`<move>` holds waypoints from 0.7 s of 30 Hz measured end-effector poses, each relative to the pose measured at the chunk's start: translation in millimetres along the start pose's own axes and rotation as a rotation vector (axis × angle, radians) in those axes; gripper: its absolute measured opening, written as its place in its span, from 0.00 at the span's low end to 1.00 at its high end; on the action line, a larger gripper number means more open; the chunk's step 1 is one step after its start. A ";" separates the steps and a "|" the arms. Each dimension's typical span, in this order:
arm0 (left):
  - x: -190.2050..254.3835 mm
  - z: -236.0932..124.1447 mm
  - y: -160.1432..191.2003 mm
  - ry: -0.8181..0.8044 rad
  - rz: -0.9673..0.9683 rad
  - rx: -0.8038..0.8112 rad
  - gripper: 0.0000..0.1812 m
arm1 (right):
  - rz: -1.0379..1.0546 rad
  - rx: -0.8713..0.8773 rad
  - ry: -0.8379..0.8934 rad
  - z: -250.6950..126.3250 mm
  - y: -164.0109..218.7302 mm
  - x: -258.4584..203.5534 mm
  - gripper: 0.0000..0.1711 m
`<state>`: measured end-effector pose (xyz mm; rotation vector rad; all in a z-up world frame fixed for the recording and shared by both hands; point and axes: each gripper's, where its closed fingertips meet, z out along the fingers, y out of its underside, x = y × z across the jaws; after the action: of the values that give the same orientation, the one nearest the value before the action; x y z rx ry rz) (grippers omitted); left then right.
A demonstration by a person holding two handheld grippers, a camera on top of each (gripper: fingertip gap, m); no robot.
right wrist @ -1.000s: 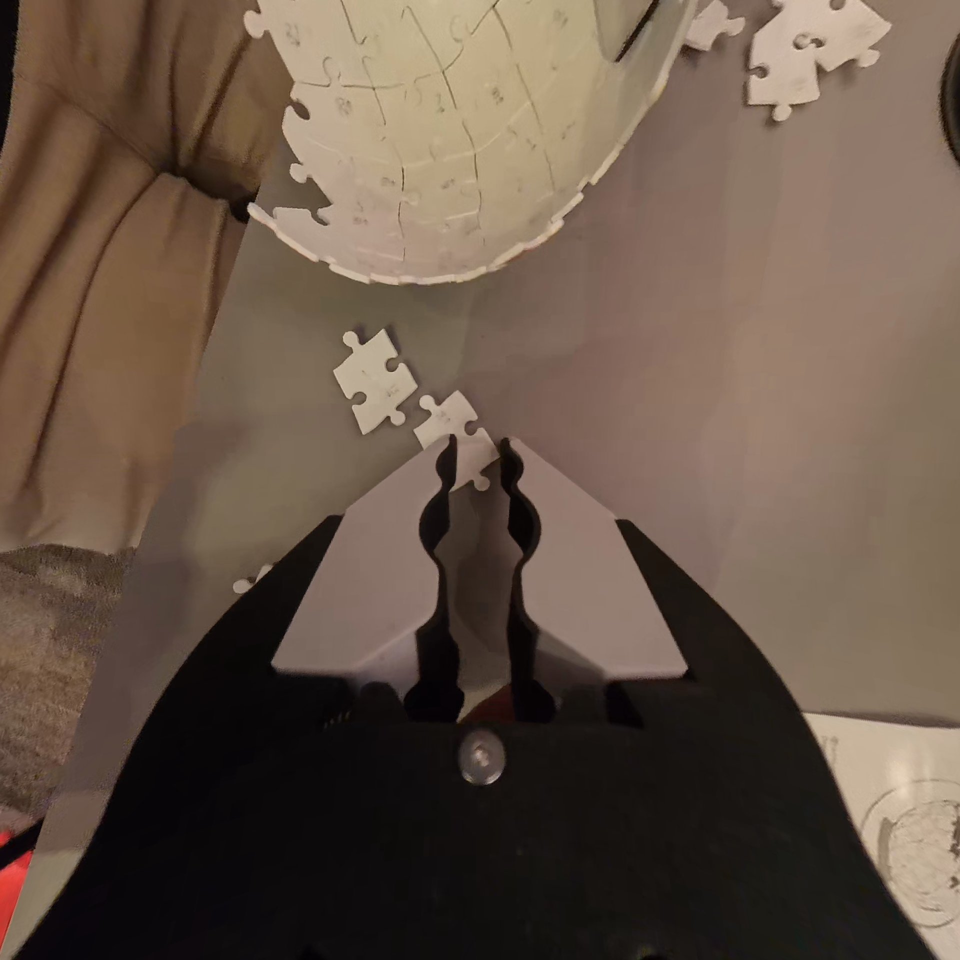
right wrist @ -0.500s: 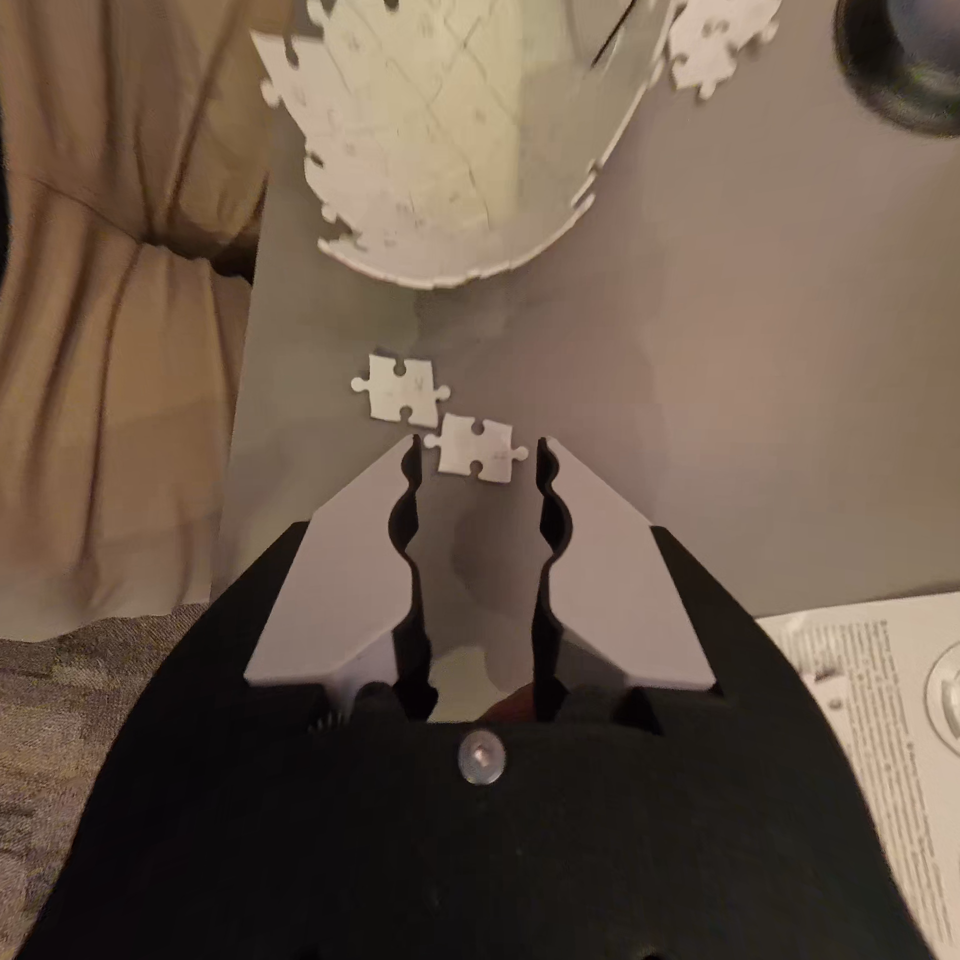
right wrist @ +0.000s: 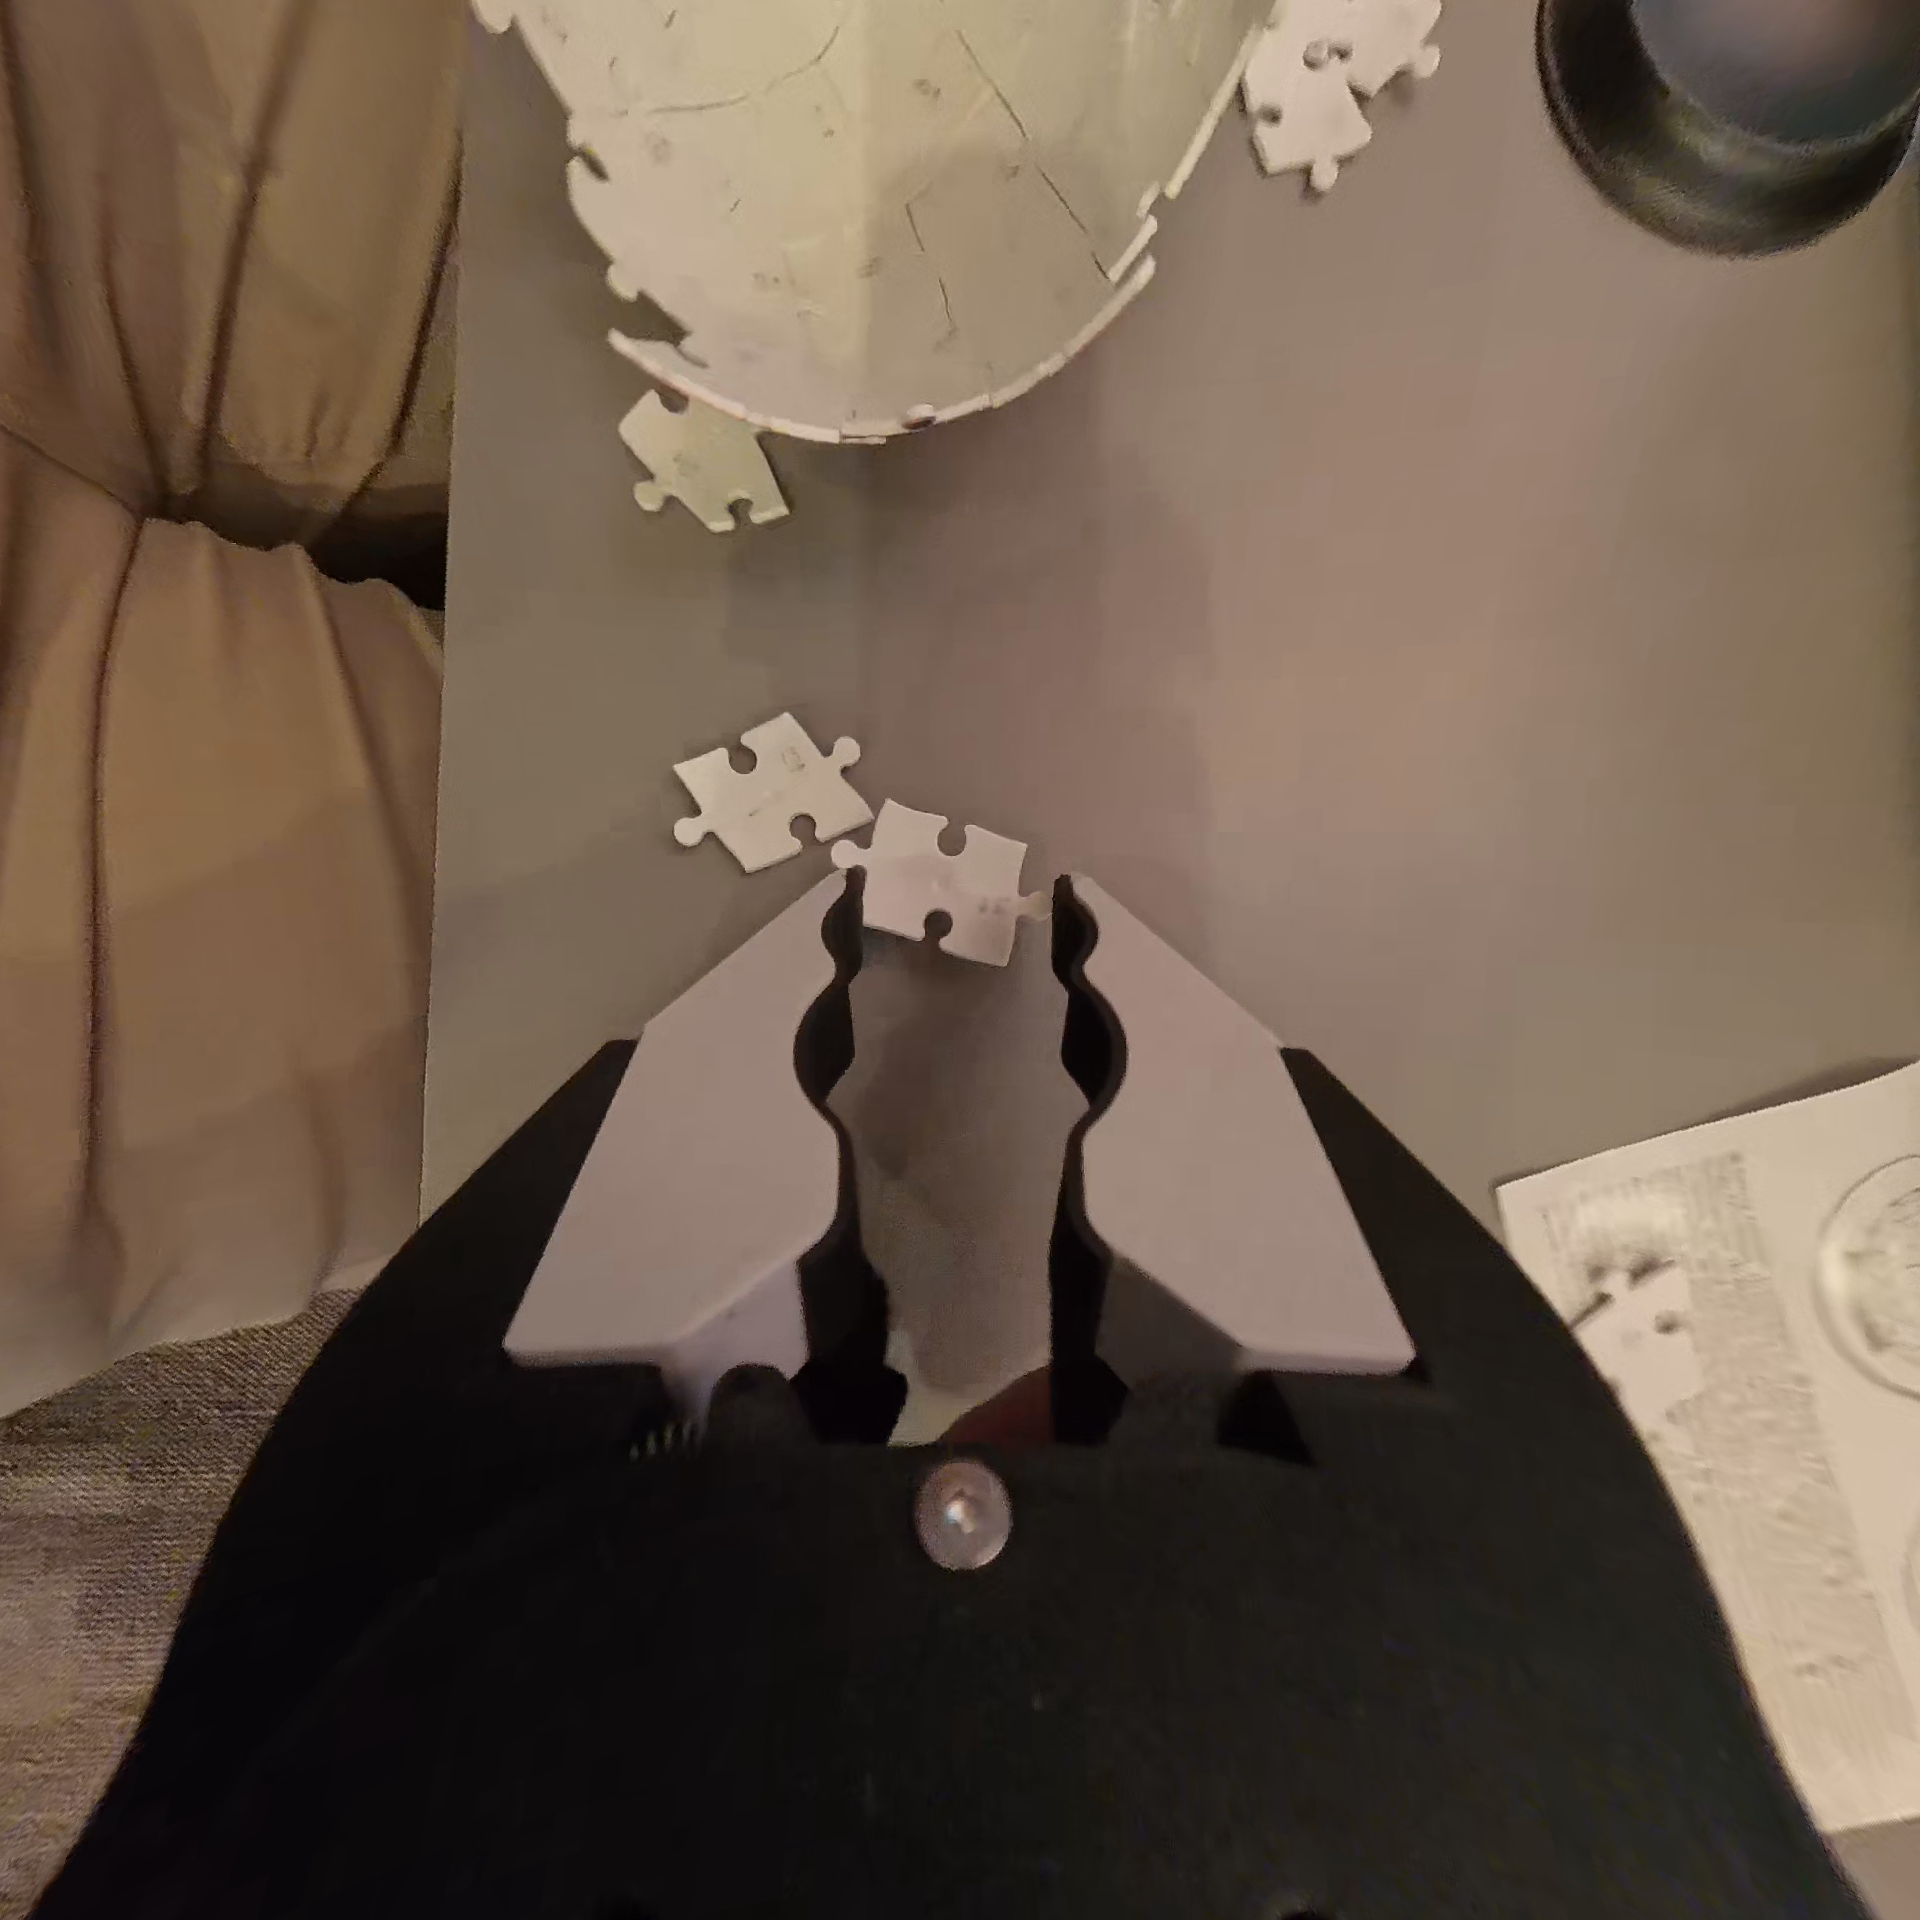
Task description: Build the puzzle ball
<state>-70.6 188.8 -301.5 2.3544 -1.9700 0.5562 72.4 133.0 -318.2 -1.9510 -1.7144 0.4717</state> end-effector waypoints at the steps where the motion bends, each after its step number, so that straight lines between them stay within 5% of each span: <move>1: -2.6 -1.5 2.4 -0.005 0.034 -0.034 0.01 | -0.012 0.006 -0.005 -2.4 -5.1 1.1 0.20; 6: -10.4 -4.4 8.6 0.005 0.140 -0.170 0.02 | -0.075 0.005 -0.072 -5.5 -16.6 -2.6 0.20; 8: -13.6 -5.8 6.4 -0.009 0.147 -0.171 0.11 | -0.101 0.024 -0.104 -7.0 -22.3 -10.1 0.20; 21: -10.5 -31.8 -7.5 -0.168 0.109 0.073 0.21 | -0.099 0.035 -0.161 -1.6 -15.8 -48.0 0.21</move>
<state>-72.9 207.9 -273.2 2.4215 -2.1958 0.4551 53.3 86.7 -311.0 -1.8364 -1.8792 0.6328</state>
